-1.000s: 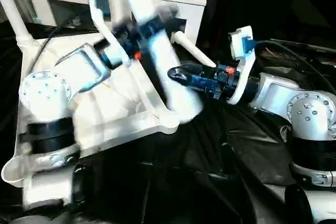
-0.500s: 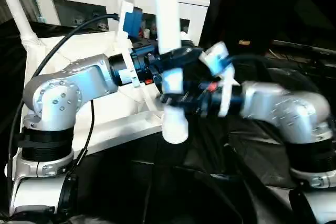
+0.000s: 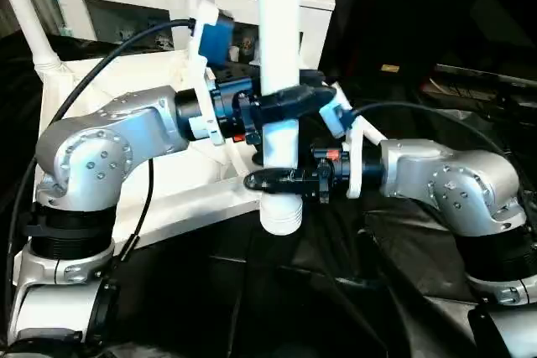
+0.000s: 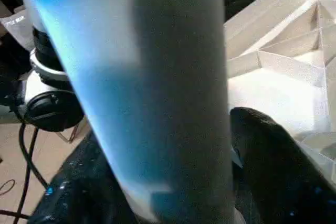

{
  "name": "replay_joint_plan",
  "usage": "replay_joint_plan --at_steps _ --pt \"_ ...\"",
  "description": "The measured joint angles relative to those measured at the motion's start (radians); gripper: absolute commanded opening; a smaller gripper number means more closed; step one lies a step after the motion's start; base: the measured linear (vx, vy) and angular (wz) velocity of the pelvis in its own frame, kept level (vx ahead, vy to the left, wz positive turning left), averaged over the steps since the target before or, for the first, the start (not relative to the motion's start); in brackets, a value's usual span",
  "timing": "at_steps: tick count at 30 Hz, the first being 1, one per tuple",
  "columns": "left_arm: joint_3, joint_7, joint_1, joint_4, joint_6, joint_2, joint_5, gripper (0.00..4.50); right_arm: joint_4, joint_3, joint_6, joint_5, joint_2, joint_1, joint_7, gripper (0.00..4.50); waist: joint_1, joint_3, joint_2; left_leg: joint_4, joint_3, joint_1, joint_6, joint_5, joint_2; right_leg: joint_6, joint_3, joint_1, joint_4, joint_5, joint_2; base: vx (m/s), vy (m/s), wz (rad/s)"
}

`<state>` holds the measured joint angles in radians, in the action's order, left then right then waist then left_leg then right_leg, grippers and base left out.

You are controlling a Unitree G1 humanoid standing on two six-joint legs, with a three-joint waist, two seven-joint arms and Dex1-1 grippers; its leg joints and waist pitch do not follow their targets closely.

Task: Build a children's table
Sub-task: Pick table leg

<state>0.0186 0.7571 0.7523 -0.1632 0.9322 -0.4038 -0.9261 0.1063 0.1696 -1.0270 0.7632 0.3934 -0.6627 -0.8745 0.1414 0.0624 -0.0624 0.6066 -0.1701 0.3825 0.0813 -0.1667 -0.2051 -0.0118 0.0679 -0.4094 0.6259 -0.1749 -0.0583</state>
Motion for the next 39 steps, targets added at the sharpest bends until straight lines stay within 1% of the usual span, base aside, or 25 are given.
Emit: replay_joint_plan --at_steps 4,7,13,14,16,20,26,37,38,39 --pt "-0.005 0.014 0.000 0.000 -0.001 -0.006 0.010 1.83 0.007 0.010 0.010 -0.010 0.005 0.001 -0.014 2.43 0.000 0.000 0.000 0.000 0.000 0.000 0.000 0.000 0.000 0.000 0.000 0.000 0.000 0.000 0.000 0.000 0.000 0.00" --pt "-0.009 0.028 0.000 0.000 -0.001 -0.011 0.014 1.83 0.012 0.022 0.021 -0.015 0.013 0.001 -0.025 2.33 0.000 0.000 0.000 0.000 0.000 0.000 0.000 0.000 0.000 0.000 0.000 0.000 0.000 0.000 0.000 0.000 0.000 0.00" --pt "-0.016 0.043 0.000 0.000 -0.011 -0.017 0.017 1.83 0.012 0.034 0.050 -0.026 0.020 0.002 -0.037 2.33 0.000 0.000 0.000 0.000 0.000 0.000 0.000 0.000 0.000 0.000 0.000 0.000 0.001 0.000 0.000 0.000 0.000 0.00" --pt "-0.016 0.043 0.000 0.000 -0.012 -0.018 0.017 1.83 0.012 0.033 0.050 -0.027 0.020 0.002 -0.039 2.58 0.000 0.000 0.000 0.000 0.000 0.000 0.000 0.000 0.000 0.000 0.000 0.000 0.001 0.000 0.000 0.000 0.000 0.00" --pt "-0.018 0.049 0.000 0.000 -0.012 -0.018 0.017 1.83 0.011 0.033 0.050 -0.029 0.020 0.002 -0.042 2.82 0.000 0.000 0.000 0.000 0.000 0.000 0.000 0.000 0.000 0.000 0.000 0.000 0.001 0.000 0.000 0.000 0.000 0.00" --pt "-0.018 0.060 0.000 0.000 -0.012 -0.020 0.017 1.83 0.010 0.033 0.053 -0.033 0.025 0.002 -0.044 3.00 0.000 0.000 0.000 0.000 0.000 0.000 0.000 0.000 0.000 -0.001 0.000 0.000 0.001 0.000 0.000 0.000 0.000 0.00" --pt "-0.018 0.068 0.000 0.000 -0.012 -0.023 0.018 1.83 0.009 0.033 0.058 -0.032 0.042 0.004 -0.063 3.00 0.000 0.000 0.000 0.000 0.000 0.000 0.000 0.000 0.000 -0.001 0.000 0.000 0.001 0.000 0.000 0.000 0.000 0.00" --pt "-0.019 0.078 0.000 -0.008 -0.011 -0.024 0.018 1.83 0.009 0.032 0.057 -0.018 0.041 0.027 -0.073 3.00 0.000 0.000 0.000 0.000 0.000 -0.001 0.000 0.000 0.000 -0.001 0.000 0.000 0.001 0.000 0.000 0.000 0.000 0.00" --pt "-0.019 0.078 0.000 -0.009 -0.011 -0.024 0.018 1.83 0.009 0.031 0.057 -0.017 0.040 0.028 -0.073 2.71 0.000 0.000 0.000 0.000 0.000 -0.001 0.000 0.000 0.000 -0.001 0.000 0.000 0.002 0.000 0.000 0.000 0.000 0.00" --pt "-0.019 0.077 0.000 -0.009 -0.011 -0.024 0.018 1.83 0.008 0.030 0.057 -0.015 0.037 0.029 -0.073 2.71 0.000 0.000 0.000 0.000 0.000 -0.001 0.000 0.000 0.000 -0.001 0.000 0.000 0.002 0.001 0.000 0.000 0.000 0.00"
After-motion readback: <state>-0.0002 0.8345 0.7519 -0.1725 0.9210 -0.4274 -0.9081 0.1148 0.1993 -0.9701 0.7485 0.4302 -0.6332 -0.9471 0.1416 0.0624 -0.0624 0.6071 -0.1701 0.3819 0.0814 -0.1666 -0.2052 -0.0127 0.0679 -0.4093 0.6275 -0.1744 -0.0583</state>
